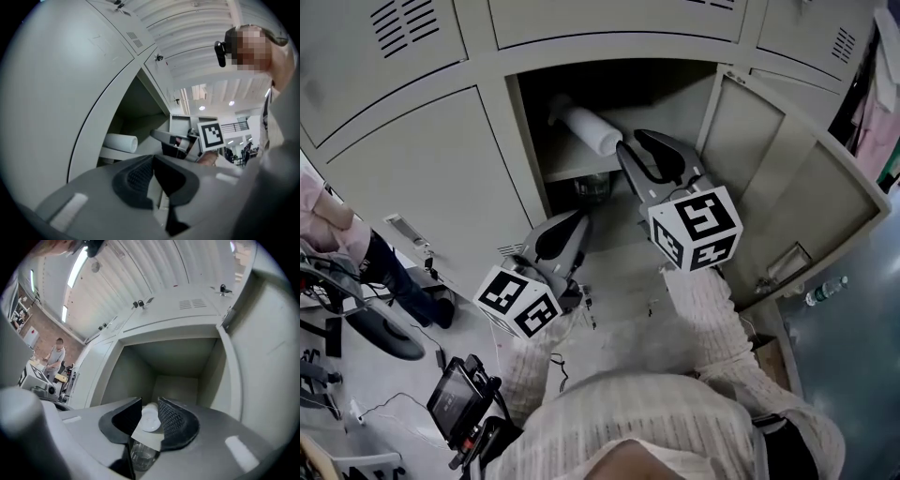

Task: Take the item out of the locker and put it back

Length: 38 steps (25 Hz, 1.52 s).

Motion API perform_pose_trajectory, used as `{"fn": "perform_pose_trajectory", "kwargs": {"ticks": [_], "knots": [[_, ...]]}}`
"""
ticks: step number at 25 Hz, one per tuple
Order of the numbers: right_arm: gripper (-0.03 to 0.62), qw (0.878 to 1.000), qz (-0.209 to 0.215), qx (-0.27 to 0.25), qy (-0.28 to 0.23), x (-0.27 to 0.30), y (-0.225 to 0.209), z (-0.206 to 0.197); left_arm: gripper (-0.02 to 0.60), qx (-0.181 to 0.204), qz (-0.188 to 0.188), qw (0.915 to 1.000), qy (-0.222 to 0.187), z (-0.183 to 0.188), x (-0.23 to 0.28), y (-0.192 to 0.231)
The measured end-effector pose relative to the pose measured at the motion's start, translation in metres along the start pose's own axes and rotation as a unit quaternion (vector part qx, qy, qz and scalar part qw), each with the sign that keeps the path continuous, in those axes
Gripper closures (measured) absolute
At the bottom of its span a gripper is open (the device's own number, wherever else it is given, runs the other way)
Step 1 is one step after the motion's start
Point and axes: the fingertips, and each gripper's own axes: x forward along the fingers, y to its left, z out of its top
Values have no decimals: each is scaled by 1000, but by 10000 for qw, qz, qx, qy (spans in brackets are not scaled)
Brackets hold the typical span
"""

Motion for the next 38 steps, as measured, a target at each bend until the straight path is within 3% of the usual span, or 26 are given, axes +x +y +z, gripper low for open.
{"fn": "perform_pose_trajectory", "kwargs": {"ticks": [6, 12, 20, 31, 38], "knots": [[554, 9953, 85, 303, -913, -46, 14, 16, 574, 117, 155, 9997, 121, -3, -3, -5], [569, 9922, 367, 418, -1115, -78, 37, 8, 574, 179, 327, 9991, 195, -5, -10, -10], [594, 9927, 480, 553, -959, -99, 65, -21, 574, 528, 596, 9962, 364, -19, -18, -18], [594, 9936, 637, 873, -330, -101, 85, -60, 574, 258, 526, 9970, 510, -41, -21, -26], [594, 9933, 750, 827, -300, -102, 90, -64, 574, 165, 489, 9971, 558, -50, -18, -27]]}}
